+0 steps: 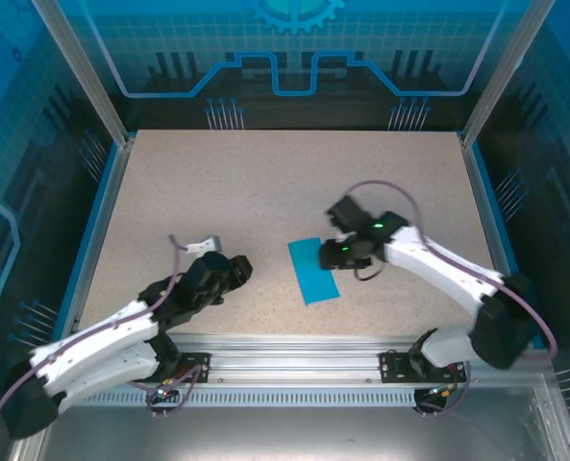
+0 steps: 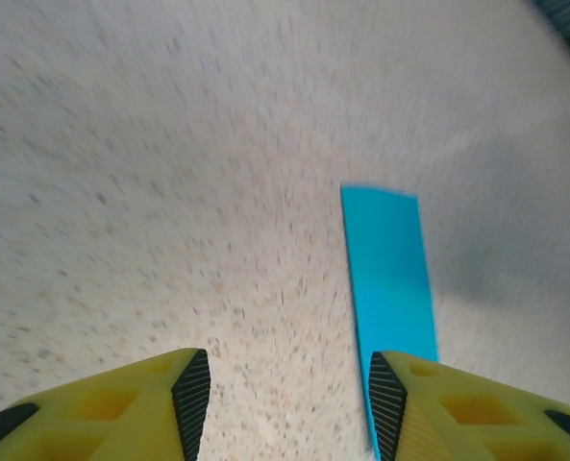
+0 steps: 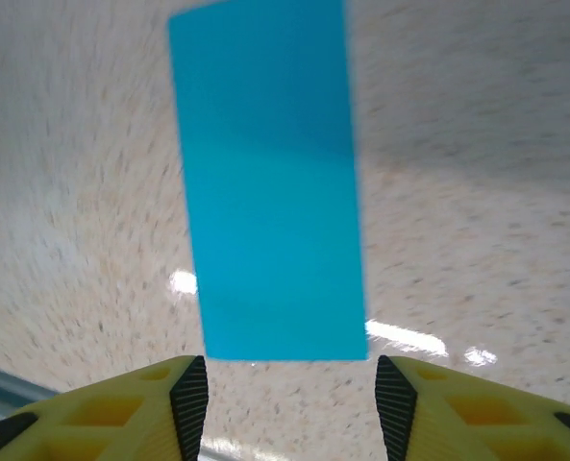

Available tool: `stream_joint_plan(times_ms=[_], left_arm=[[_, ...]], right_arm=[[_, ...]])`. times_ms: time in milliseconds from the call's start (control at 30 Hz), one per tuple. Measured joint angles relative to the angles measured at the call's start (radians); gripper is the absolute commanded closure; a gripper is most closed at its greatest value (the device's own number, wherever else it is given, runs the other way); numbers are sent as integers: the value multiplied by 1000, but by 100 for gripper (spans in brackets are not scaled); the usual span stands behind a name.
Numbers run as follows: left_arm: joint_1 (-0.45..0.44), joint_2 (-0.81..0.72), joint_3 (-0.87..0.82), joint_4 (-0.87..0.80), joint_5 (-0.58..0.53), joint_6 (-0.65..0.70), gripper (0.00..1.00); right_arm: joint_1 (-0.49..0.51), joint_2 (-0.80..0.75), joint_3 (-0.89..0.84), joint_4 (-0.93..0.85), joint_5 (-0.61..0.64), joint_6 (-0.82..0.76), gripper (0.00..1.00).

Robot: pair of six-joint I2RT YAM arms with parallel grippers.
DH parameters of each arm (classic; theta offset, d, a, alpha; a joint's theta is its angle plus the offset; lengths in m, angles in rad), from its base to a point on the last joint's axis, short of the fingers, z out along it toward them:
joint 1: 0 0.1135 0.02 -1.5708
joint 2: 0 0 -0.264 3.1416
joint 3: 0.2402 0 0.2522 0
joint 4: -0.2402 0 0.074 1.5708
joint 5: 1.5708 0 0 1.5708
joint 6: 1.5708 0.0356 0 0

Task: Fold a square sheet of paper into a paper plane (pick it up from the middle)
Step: Turn over the paper at the center of the table, then third fold the triangle at the center of the table.

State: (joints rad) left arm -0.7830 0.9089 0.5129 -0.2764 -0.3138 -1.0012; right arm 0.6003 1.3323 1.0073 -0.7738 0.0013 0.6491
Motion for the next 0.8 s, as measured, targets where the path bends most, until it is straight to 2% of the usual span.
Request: stream_joint_plan(times_ms=[133,233,467,800], left_arm=[[-3,342,122,122,195,50,66],[-20,518,207,203,285,66,65],[-37,696,306,278,383,66,70],[-37,798,372,256,390,87,74]], right_arm=[[-167,-48,-179,109,-162,-37,50],[-229,-9,-266,160,-267,-60,52],[-234,52,-336,277,-410,-74,53],[-207,175,-339,377,-464,-74,54]])
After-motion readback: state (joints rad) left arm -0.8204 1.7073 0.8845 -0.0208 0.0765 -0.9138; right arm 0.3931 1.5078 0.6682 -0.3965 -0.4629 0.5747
